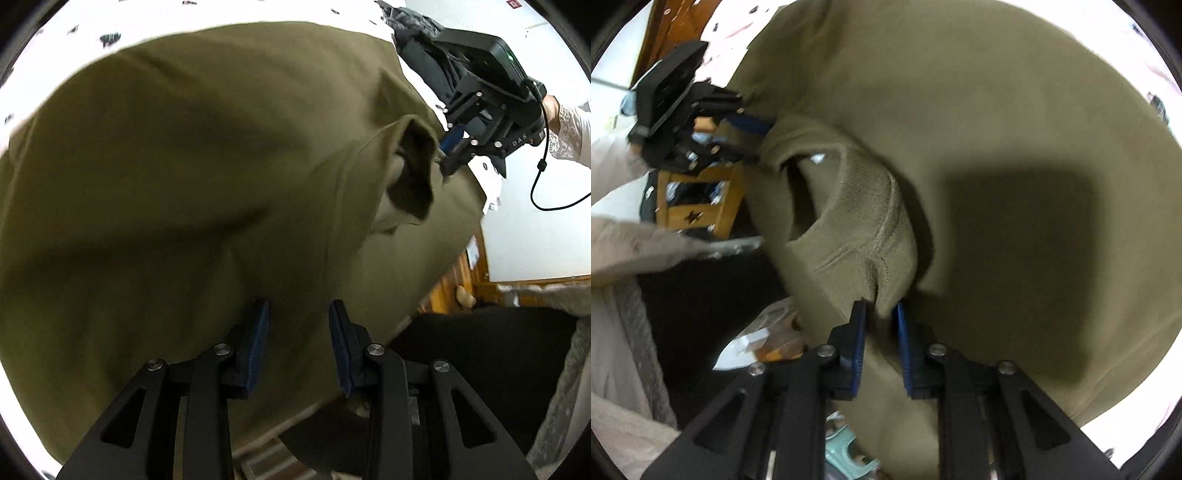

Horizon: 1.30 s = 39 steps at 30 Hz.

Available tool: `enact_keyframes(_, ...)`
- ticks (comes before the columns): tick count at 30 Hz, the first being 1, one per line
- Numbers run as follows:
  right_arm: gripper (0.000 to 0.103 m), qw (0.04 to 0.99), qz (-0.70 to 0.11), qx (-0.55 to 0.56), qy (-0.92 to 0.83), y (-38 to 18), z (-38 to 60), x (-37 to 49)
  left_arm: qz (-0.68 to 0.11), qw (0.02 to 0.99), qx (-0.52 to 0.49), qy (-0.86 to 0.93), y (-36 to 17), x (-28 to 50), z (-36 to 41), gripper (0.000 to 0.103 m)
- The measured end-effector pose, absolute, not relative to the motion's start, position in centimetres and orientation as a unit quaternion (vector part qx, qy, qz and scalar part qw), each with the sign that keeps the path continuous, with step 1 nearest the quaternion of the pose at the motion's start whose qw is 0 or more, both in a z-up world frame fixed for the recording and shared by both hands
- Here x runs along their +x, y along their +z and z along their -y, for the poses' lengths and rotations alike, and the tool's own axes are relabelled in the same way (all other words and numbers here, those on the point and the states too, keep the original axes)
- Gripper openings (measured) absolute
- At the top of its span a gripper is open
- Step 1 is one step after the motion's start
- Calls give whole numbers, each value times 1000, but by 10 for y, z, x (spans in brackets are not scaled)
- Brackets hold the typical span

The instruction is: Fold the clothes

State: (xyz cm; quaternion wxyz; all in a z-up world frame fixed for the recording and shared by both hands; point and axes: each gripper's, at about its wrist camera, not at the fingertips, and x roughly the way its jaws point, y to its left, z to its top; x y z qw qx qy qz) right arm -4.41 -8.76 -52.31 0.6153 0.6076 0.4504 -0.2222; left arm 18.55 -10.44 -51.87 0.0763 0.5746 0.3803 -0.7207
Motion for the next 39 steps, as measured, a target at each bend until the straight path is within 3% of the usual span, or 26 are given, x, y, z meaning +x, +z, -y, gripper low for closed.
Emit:
enact_keyframes(6, 21, 589, -469, 630, -189, -537, 31, -12, -393, 54, 625, -672, -536, 210, 56, 29)
enact_keyframes(8, 37, 579, -468, 637, -199, -545, 16, -9, -405, 56, 643, -648, -546, 221, 44, 29)
enact_keyframes(11, 42, 565, -442, 661, -222, -551, 6, -14, -413, 55, 653, -633, -547, 234, 32, 29)
enact_keyframes(15, 44, 566, -430, 660, -243, -534, 2, -15, -428, 88, 622, -650, -528, 245, 41, 29)
enact_keyframes(20, 44, 592, -485, 582, -275, -494, 1, -7, -461, 174, 535, -686, -498, 258, 88, 29)
enact_keyframes(24, 44, 610, -523, 520, -290, -467, 7, -3, -482, 243, 511, -669, -508, 280, 131, 29)
enact_keyframes(26, 46, 619, -507, 520, -299, -460, 20, 1, -496, 258, 513, -651, -526, 287, 132, 28)
enact_keyframes(29, 52, 631, -446, 553, -311, -459, 48, 2, -510, 277, 498, -644, -526, 300, 134, 16)
enact_keyframes(39, 52, 679, -411, 549, -262, -479, 49, 128, -547, 325, 436, -636, -498, 369, 107, 23)
